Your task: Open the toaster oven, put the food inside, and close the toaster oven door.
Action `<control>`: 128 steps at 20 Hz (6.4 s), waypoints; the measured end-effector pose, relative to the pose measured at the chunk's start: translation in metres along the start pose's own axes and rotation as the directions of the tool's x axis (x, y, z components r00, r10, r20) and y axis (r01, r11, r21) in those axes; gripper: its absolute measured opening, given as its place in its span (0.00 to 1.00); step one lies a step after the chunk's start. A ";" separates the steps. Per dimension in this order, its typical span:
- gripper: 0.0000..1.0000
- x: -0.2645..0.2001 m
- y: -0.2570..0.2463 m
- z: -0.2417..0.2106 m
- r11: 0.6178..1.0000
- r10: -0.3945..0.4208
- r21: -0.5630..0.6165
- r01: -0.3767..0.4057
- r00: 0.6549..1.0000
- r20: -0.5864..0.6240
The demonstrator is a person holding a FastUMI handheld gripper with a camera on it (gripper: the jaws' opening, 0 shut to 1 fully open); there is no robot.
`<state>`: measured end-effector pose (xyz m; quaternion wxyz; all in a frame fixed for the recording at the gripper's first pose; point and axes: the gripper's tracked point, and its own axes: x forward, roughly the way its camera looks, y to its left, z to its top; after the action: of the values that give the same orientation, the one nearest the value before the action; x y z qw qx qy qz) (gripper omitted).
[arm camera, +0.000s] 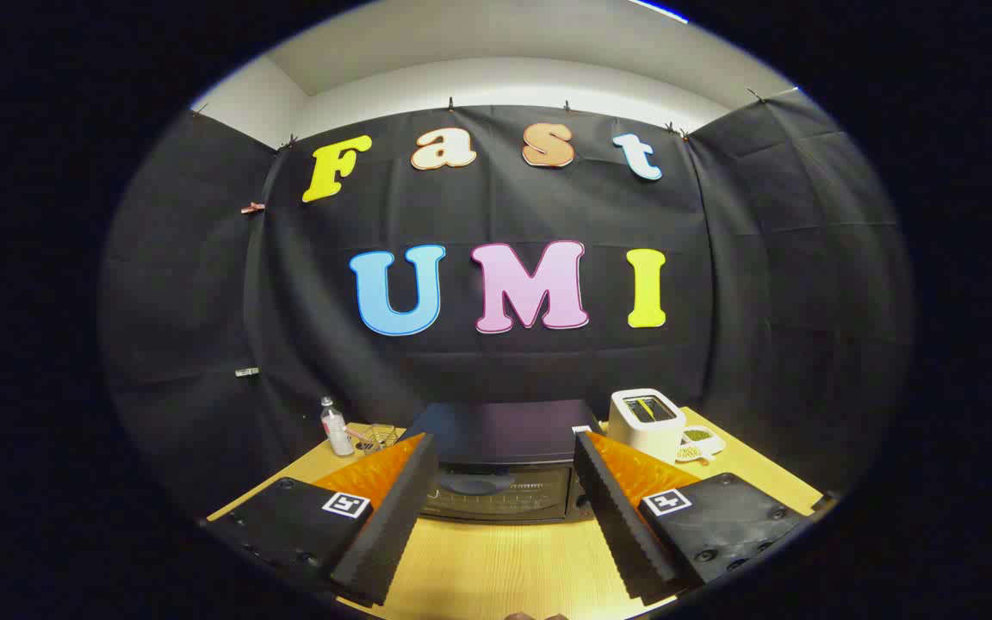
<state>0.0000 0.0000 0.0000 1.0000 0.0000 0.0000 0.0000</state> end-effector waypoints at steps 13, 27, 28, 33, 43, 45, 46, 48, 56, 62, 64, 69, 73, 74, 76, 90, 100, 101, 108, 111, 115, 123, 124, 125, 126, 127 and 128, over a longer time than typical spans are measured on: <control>0.98 -0.004 0.002 -0.012 0.999 -0.023 -0.029 0.023 0.999 -0.032; 0.98 0.035 -0.010 -0.031 0.997 -0.057 -0.046 0.053 0.995 -0.087; 0.98 0.041 -0.009 -0.032 0.998 -0.059 -0.041 0.055 0.993 -0.098; 0.98 0.072 0.002 -0.045 0.998 -0.064 -0.012 0.063 0.984 -0.166; 0.99 0.129 0.027 -0.085 0.999 -0.051 -0.017 0.049 0.969 -0.241; 0.99 0.143 0.029 -0.089 0.998 -0.055 0.017 0.061 0.968 -0.245; 0.99 0.149 0.032 -0.093 0.998 -0.051 0.031 0.061 0.967 -0.249; 0.99 0.159 0.032 -0.107 0.997 -0.058 0.030 0.069 0.959 -0.276; 1.00 0.172 0.030 -0.138 0.995 -0.090 -0.072 0.071 0.944 -0.316; 1.00 0.157 0.030 -0.142 0.998 -0.063 -0.052 0.047 0.933 -0.355; 1.00 0.146 0.029 -0.145 0.998 -0.059 -0.041 0.047 0.929 -0.365; 0.98 0.112 0.030 -0.158 0.999 -0.043 -0.047 0.027 0.918 -0.393; 0.98 0.085 0.030 -0.175 0.999 -0.033 -0.039 0.019 0.913 -0.407; 0.97 0.080 0.031 -0.178 0.999 -0.032 -0.045 0.014 0.912 -0.408; 0.98 0.070 0.030 -0.188 0.999 -0.028 -0.052 0.006 0.909 -0.416; 0.99 0.002 0.008 -0.263 1.000 0.001 -0.024 -0.019 0.806 -0.591; 0.99 -0.033 -0.040 -0.170 0.999 -0.001 -0.033 -0.018 0.863 -0.506; 0.99 -0.032 -0.045 -0.158 1.000 -0.001 -0.022 -0.011 0.873 -0.488; 0.99 -0.004 -0.085 -0.096 0.999 0.031 -0.007 -0.037 0.925 -0.379; 0.99 0.007 -0.104 -0.082 0.998 0.065 0.007 -0.067 0.928 -0.367; 0.99 0.022 -0.151 -0.063 0.997 0.070 0.037 -0.061 0.932 -0.356; 0.98 0.050 -0.267 -0.090 0.998 0.023 0.070 0.009 0.897 -0.442; 0.99 0.051 -0.276 -0.096 0.997 0.027 0.074 0.008 0.887 -0.462; 0.99 0.054 -0.284 -0.105 0.997 0.030 0.076 0.008 0.875 -0.483; 0.99 0.055 -0.291 -0.113 0.996 0.039 0.086 0.005 0.860 -0.508; 0.99 0.056 -0.295 -0.123 0.995 0.054 0.100 0.000 0.843 -0.536; 0.99 0.055 -0.300 -0.136 0.993 0.068 0.114 -0.003 0.822 -0.566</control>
<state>0.0546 -0.3001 -0.1357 0.9529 0.0542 0.2979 0.0186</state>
